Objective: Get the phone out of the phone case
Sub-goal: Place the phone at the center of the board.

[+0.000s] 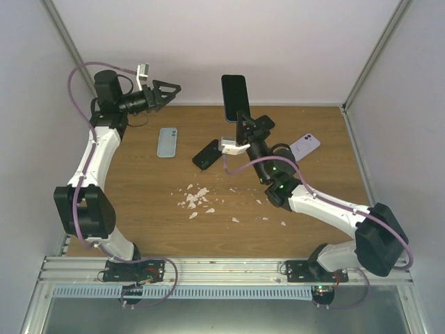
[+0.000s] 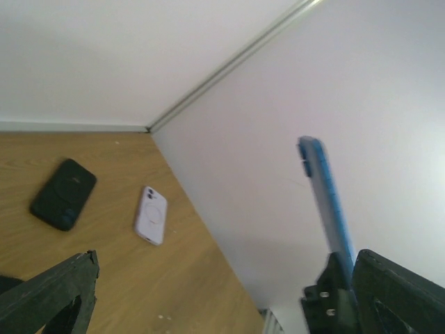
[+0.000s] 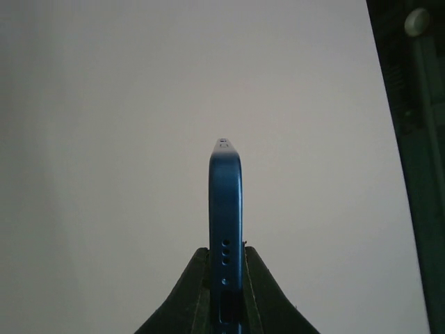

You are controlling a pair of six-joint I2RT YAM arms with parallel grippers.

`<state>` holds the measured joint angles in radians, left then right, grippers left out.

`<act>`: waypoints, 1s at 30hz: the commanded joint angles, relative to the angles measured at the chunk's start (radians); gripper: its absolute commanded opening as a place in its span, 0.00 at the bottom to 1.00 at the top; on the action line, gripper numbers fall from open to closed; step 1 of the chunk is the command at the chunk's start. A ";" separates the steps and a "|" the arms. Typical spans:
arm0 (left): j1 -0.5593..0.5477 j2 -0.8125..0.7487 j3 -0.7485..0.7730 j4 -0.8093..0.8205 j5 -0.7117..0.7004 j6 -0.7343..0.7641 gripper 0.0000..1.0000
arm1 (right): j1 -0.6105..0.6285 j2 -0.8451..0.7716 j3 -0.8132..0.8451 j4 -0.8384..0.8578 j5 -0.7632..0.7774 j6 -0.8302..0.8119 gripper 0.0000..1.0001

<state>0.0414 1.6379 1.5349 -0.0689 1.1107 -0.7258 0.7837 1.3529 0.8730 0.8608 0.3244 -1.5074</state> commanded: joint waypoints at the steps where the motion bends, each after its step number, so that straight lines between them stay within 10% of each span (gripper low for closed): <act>1: -0.047 -0.076 -0.015 0.066 0.047 -0.080 0.99 | 0.032 0.005 -0.038 0.288 -0.040 -0.206 0.00; 17: -0.261 -0.146 -0.142 0.121 -0.055 -0.181 0.89 | 0.122 0.080 -0.025 0.373 -0.005 -0.334 0.01; 30: -0.294 -0.102 -0.211 0.337 0.003 -0.355 0.42 | 0.137 0.107 0.005 0.347 0.036 -0.326 0.01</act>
<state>-0.2520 1.5253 1.3598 0.1375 1.0977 -1.0031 0.9138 1.4662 0.8318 1.0401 0.3397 -1.8217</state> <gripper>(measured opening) 0.468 0.079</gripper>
